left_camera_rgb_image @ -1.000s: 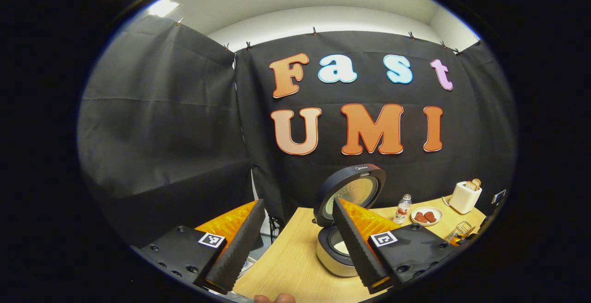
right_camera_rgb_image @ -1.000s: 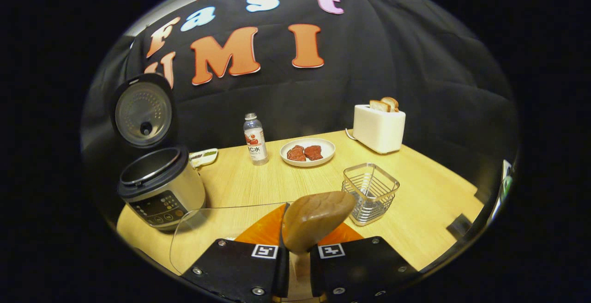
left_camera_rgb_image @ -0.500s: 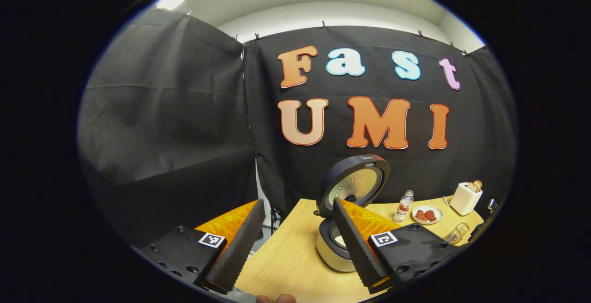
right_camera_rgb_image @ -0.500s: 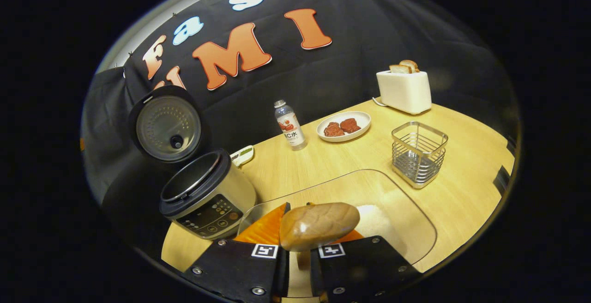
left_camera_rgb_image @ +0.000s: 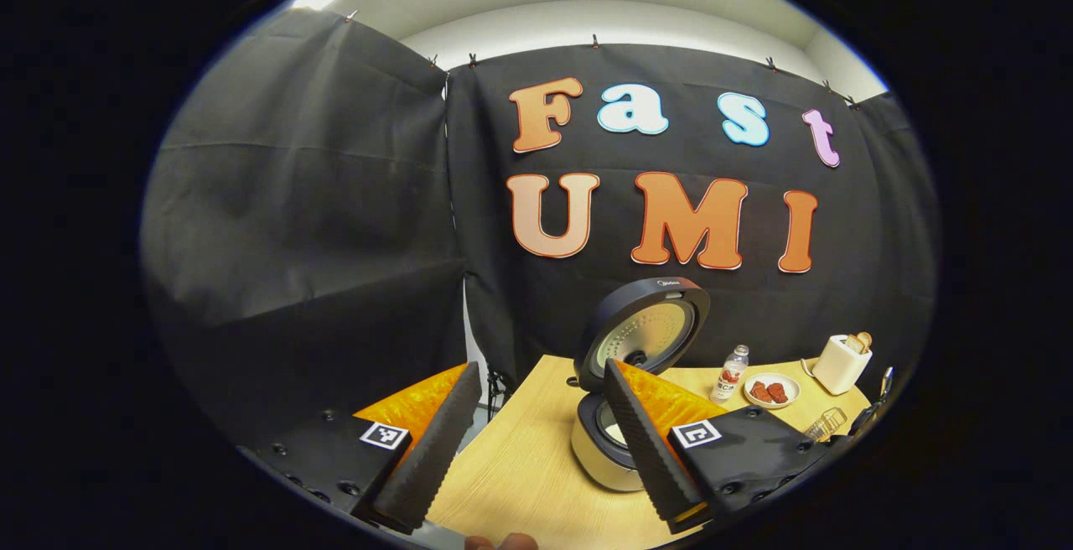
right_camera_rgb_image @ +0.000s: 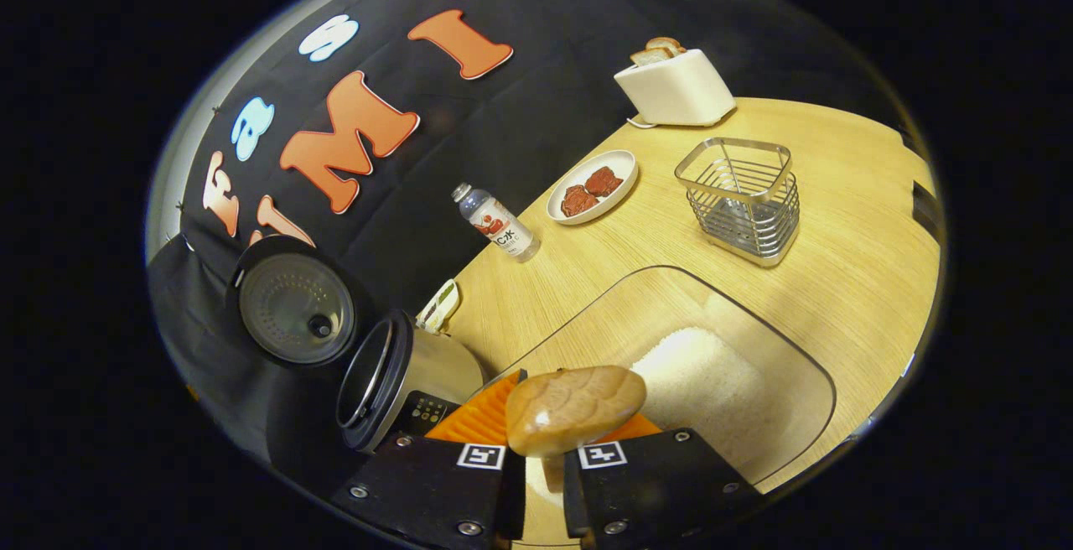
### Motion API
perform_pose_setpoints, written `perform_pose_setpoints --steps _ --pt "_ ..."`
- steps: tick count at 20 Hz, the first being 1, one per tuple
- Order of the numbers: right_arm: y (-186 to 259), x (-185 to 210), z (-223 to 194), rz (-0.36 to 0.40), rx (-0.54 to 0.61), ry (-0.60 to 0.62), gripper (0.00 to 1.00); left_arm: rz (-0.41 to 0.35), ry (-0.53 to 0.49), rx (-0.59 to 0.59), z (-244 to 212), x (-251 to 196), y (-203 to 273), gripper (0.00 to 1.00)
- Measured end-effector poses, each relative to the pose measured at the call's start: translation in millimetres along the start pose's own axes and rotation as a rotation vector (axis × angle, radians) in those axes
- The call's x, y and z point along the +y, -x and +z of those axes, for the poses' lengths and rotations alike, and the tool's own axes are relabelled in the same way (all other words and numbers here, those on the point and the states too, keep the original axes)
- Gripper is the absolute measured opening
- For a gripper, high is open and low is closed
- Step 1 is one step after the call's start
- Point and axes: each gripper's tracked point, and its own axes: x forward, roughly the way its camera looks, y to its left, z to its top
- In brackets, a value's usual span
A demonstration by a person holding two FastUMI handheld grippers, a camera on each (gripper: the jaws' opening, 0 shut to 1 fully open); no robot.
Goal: Close the left gripper, press the button to open the rice cooker; take a wooden spoon from the chopstick holder with the right hand, scoop a spoonful of rice and pour it into the rice cooker, then put the wooden spoon back into the chopstick holder.
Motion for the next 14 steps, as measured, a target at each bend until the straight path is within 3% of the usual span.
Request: perform_pose_setpoints --steps 2,6,9,11,12,14 --pt "3 -3 4 0.005 0.012 -0.021 0.18 -0.007 -0.005 -0.011 5 -3 -2 0.96" --pt "7 -8 27 0.011 0.005 -0.176 0.18 -0.012 -0.019 -0.024 9 -8 -4 0.98" --pt "12 -14 40 -0.001 -0.016 -0.201 0.18 -0.025 -0.022 -0.035 15 -13 -5 0.95" --pt "17 -15 50 0.006 -0.021 -0.235 0.13 -0.029 -0.032 -0.049 20 -15 -5 1.0" --pt "20 -15 55 0.011 -0.025 -0.25 0.18 -0.029 -0.036 -0.054 22 -15 -4 1.0" --pt "24 -11 62 0.017 -0.039 -0.259 0.17 -0.031 -0.037 -0.06 25 -16 -5 0.98"
